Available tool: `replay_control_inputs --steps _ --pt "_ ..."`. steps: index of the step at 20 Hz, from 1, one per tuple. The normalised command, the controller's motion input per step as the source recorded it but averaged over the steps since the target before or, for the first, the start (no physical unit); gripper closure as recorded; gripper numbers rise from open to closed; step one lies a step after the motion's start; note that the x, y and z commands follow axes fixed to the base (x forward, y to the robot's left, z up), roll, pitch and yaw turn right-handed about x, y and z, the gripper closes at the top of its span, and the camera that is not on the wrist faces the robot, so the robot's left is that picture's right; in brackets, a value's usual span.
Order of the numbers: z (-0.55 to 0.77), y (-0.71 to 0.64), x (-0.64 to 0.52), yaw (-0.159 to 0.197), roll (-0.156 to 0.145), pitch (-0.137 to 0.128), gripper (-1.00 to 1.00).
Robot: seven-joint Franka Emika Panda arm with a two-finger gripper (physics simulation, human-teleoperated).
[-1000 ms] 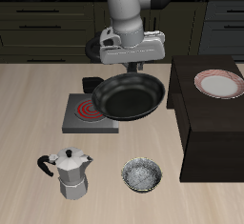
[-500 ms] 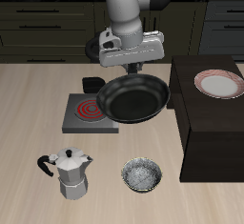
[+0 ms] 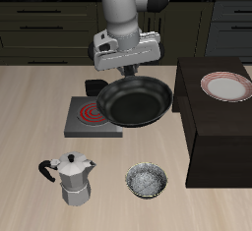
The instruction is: Place the frypan on the top layer of the shelf
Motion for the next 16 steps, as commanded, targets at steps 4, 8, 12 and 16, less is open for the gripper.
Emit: replay_control_inputs --steps 4,8,12,16 --pt "0.1 -0.39 0.03 0.099 -0.039 -0.043 1.0" --pt "0.03 -0.23 0.0 0.096 -0.004 -0.008 1.0" --pt "0.07 -0.18 -0.04 0.053 0.001 -0.03 1.0" --pt "-0.12 -0.18 0.08 0.176 0.018 -0.001 1.0"
